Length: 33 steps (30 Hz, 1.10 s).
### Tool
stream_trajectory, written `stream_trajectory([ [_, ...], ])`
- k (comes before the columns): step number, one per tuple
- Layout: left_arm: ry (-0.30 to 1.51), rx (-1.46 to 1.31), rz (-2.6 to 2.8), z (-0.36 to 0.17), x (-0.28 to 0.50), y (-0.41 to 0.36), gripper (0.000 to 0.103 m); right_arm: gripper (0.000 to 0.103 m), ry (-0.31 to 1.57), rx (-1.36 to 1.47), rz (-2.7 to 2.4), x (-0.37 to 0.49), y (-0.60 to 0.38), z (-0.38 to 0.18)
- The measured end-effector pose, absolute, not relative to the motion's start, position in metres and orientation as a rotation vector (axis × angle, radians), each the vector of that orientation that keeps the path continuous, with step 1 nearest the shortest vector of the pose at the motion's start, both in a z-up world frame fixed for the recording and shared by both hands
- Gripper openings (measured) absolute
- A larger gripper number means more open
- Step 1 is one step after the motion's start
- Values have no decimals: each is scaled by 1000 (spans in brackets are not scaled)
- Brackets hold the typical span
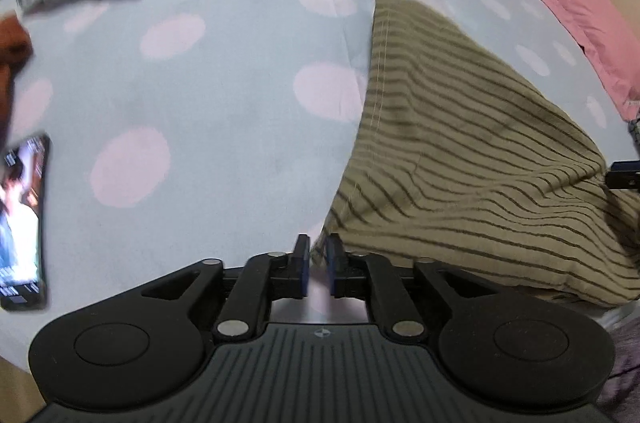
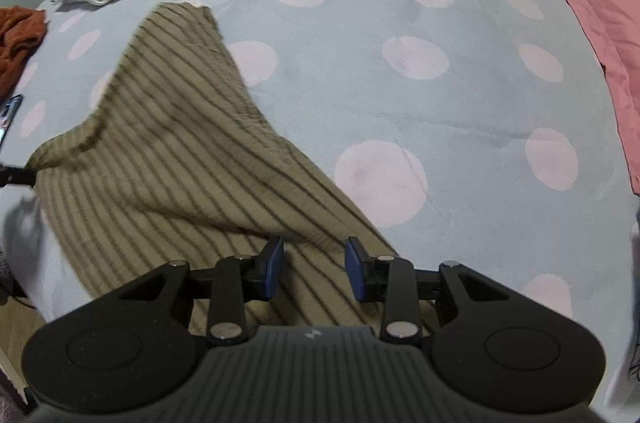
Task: Fold clothes
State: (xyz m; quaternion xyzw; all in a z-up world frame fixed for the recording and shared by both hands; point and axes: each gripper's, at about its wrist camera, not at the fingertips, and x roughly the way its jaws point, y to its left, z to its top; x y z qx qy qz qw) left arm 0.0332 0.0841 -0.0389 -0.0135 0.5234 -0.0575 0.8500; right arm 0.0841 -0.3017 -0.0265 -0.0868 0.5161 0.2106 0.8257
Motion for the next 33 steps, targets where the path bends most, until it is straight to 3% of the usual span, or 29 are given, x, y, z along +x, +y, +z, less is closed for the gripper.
stream_trajectory([
  [4, 1016, 24, -125, -27, 26, 73, 15, 38, 1035, -197, 544, 62, -295, -15],
  [7, 985, 10, -218, -24, 23, 63, 15, 30, 1010, -194, 631, 43, -283, -13],
  [21, 1108, 133, -261, -71, 31, 32, 15, 25, 1119, -317, 743, 10, -245, -68],
  [26, 1052, 170, -265, -55, 25, 25, 15, 27, 1088, -276, 731, 7, -261, -47],
  [29, 1014, 170, -262, -44, 26, 22, 20, 38, 1029, -182, 659, 10, -286, -23],
  [33, 1018, 178, -218, -38, 32, 21, 21, 38, 999, -43, 452, 17, -333, -3],
])
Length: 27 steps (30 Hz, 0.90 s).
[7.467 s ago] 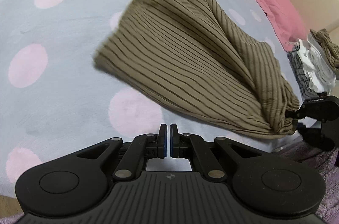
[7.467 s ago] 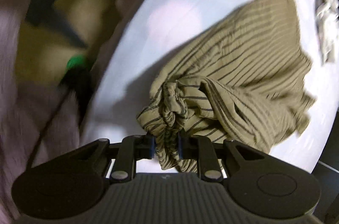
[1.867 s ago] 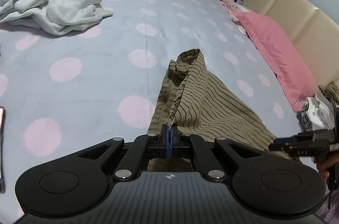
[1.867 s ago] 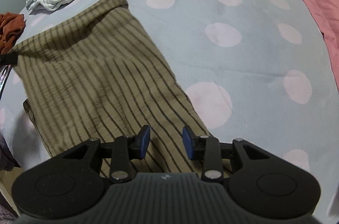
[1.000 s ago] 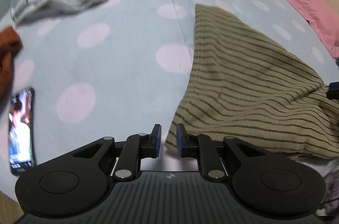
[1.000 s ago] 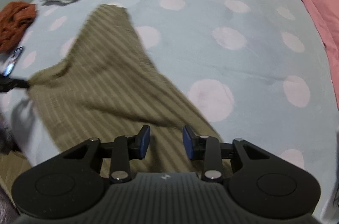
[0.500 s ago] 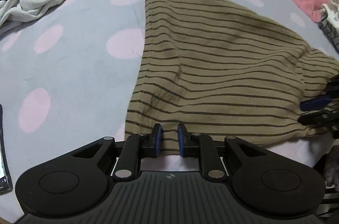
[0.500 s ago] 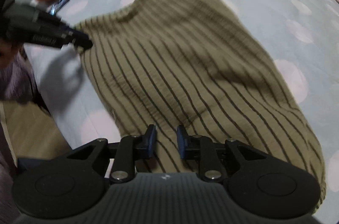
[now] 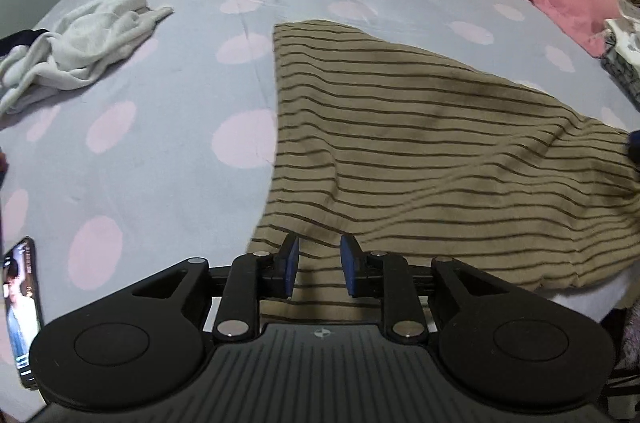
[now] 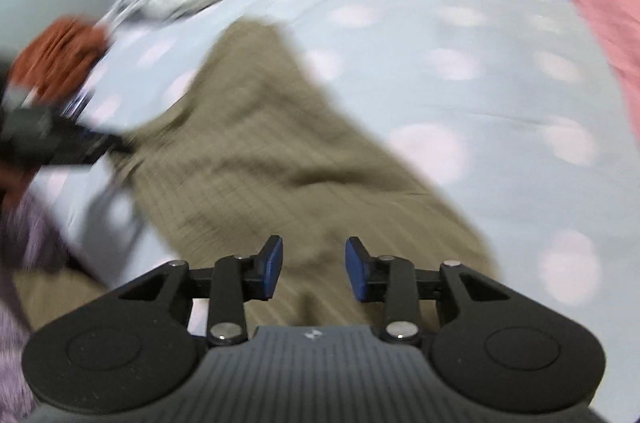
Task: Fold clothes
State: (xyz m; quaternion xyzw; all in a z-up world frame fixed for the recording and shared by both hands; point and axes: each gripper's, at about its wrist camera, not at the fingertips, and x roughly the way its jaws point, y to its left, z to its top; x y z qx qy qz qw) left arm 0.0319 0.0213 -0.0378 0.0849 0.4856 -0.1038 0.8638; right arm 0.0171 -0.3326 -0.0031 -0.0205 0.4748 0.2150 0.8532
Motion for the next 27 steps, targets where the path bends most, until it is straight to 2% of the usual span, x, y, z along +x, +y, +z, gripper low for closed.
stream_trajectory([
  [3, 1024, 154, -204, -35, 36, 22, 21, 39, 998, 66, 276, 18, -371, -1],
  [4, 1024, 147, -204, -34, 37, 22, 21, 43, 1001, 102, 230, 18, -383, -2],
  [5, 1023, 142, -207, -33, 37, 22, 21, 56, 1006, 136, 192, 17, -395, -5],
  [6, 1023, 141, -209, -33, 37, 21, 21, 58, 1017, 169, 176, 16, -403, -9],
  [15, 1033, 148, -222, -35, 36, 17, 21, 58, 1209, 467, 155, 7, -433, -71],
  [21, 1038, 146, -223, -37, 37, 18, 21, 60, 1219, 565, 166, 6, -429, -84],
  [23, 1041, 147, -225, -37, 37, 18, 21, 56, 1216, 569, 189, 6, -424, -85],
  [24, 1041, 146, -226, -37, 37, 18, 21, 49, 1212, 558, 189, 7, -421, -85],
  [25, 1041, 144, -227, -37, 37, 18, 21, 36, 1206, 547, 187, 8, -419, -85],
  [27, 1039, 141, -227, -37, 36, 20, 21, 33, 1199, 559, 190, 8, -423, -84],
])
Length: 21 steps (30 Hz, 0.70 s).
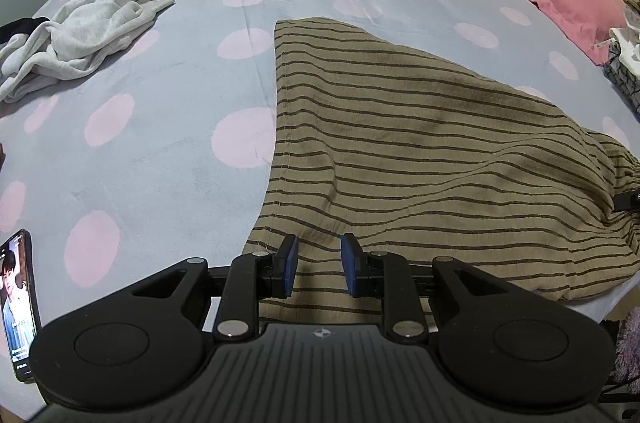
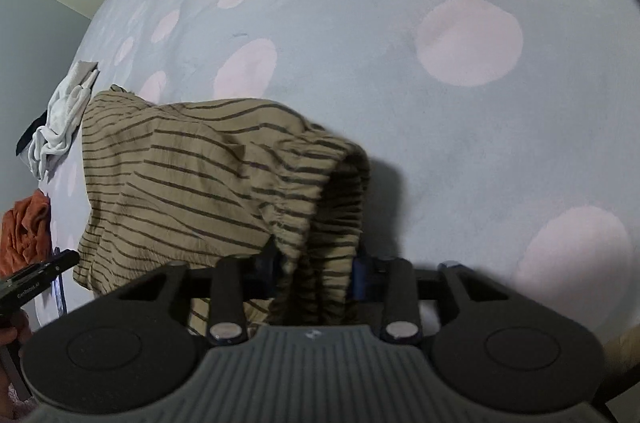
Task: Fold clothes
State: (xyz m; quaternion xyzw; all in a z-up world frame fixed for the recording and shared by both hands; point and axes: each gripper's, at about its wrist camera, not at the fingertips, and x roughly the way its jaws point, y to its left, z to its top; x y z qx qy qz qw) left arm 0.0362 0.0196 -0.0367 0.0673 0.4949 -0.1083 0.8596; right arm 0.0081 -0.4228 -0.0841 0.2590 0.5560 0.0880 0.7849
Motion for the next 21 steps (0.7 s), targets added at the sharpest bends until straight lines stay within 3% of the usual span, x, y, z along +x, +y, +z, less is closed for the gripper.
stream_trajectory([
  [9, 1034, 133, -220, -35, 37, 22, 21, 29, 1086, 629, 300, 4, -419, -36],
  [21, 1019, 131, -143, -24, 44, 42, 21, 29, 1041, 617, 493, 46, -322, 22],
])
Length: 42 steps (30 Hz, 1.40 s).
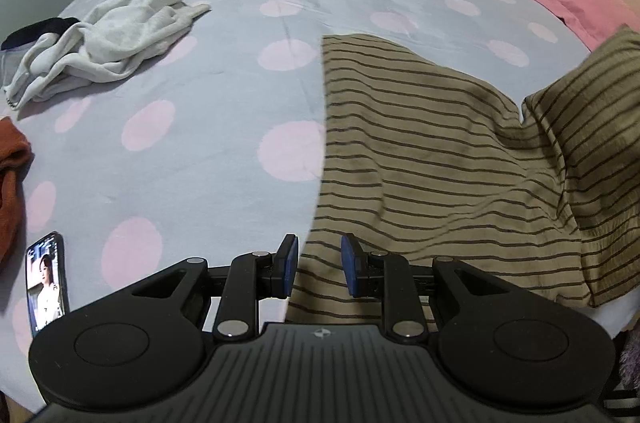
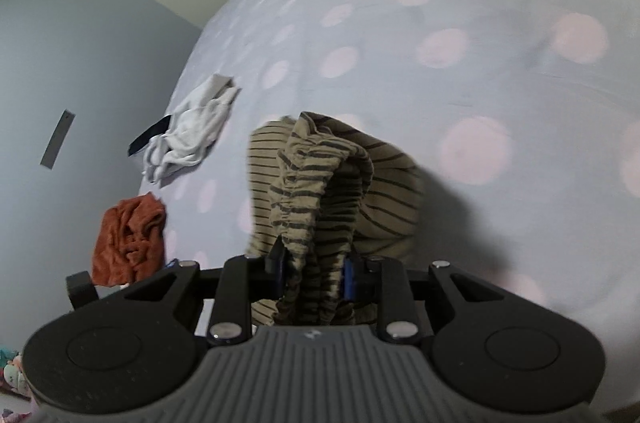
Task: Fold clothes
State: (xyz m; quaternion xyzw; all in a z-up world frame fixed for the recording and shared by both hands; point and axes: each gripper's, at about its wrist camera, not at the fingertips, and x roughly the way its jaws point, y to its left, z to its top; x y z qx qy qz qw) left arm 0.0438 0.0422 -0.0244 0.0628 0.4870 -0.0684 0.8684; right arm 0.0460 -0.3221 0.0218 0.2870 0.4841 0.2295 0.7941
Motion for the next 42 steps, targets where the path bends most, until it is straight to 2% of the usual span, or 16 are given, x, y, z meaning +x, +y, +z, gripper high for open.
stream_trajectory([
  [6, 1031, 94, -125, -27, 50, 57, 22, 29, 1083, 596, 519, 74, -267, 23],
  [15, 1058, 31, -93, -35, 58, 81, 21, 29, 1201, 498, 489, 118, -206, -12],
  [19, 1056, 12, -89, -35, 58, 86, 22, 39, 1243, 441, 487, 128, -187, -26],
  [22, 1054, 5, -90, -34, 58, 87, 22, 43, 1253, 415, 493, 130, -181, -31],
  [25, 1052, 1, -88, -34, 57, 88, 22, 53, 1245, 414, 524, 129, -179, -29],
  [34, 1030, -73, -121, -28, 54, 89, 22, 52, 1174, 421, 560, 127, -179, -10],
  [36, 1017, -111, -162, -26, 53, 86, 26, 52, 1166, 424, 538, 127, -185, -9],
  [38, 1012, -148, -208, -26, 53, 81, 45, 52, 1157, 421, 511, 126, -192, -7],
  [42, 1021, -185, -279, -32, 56, 68, 46, 52, 1136, 415, 473, 123, -208, -5],
])
